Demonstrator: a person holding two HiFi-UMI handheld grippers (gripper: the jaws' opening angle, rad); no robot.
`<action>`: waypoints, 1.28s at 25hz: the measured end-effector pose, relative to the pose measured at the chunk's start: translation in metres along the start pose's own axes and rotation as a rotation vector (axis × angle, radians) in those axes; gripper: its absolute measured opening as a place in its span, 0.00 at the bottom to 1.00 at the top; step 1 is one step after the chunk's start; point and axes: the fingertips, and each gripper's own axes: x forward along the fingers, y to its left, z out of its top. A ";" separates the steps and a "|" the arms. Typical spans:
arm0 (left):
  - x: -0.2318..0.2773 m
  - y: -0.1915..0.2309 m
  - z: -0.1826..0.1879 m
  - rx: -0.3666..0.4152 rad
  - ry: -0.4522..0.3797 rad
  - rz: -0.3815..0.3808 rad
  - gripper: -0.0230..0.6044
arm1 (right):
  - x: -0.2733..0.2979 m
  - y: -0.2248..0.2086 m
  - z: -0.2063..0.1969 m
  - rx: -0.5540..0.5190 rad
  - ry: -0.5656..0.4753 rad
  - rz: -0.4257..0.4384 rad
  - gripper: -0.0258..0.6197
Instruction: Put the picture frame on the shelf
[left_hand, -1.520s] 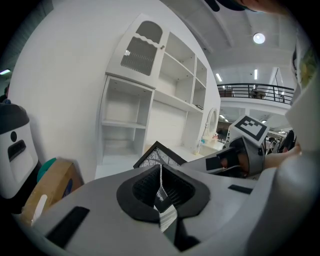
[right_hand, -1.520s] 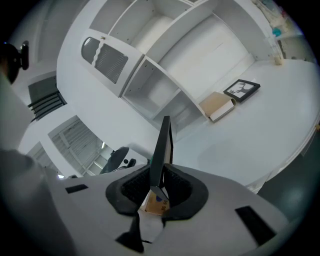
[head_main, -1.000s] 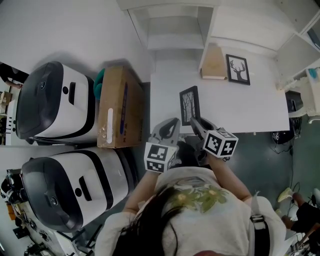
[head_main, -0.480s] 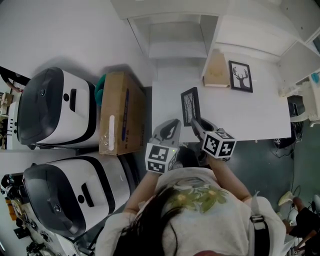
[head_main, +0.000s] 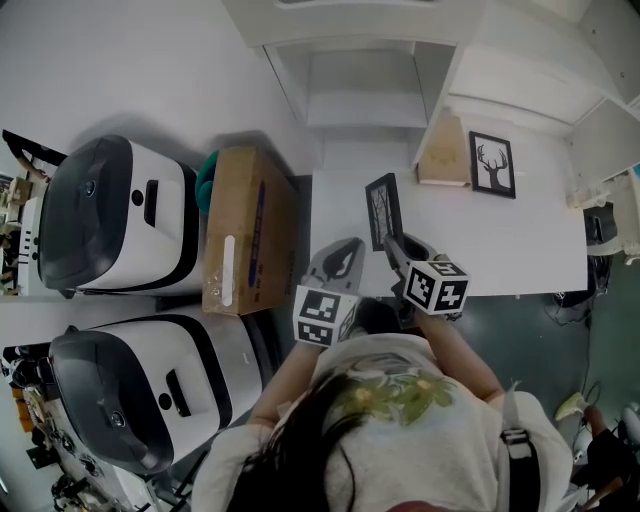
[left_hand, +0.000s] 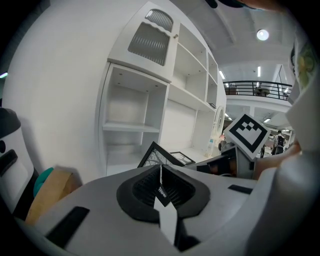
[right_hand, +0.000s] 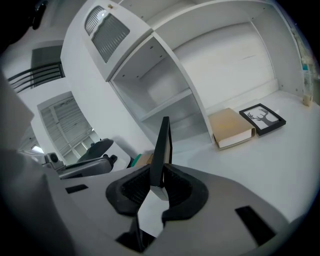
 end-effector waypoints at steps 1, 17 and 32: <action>0.001 0.002 0.000 -0.003 0.004 0.000 0.10 | 0.002 0.000 0.001 -0.008 0.004 -0.003 0.18; 0.032 0.021 0.005 -0.060 0.034 -0.002 0.08 | 0.041 -0.017 0.021 -0.082 0.055 -0.027 0.18; 0.055 0.034 0.001 -0.053 0.070 0.004 0.08 | 0.070 -0.031 0.028 -0.158 0.097 -0.040 0.18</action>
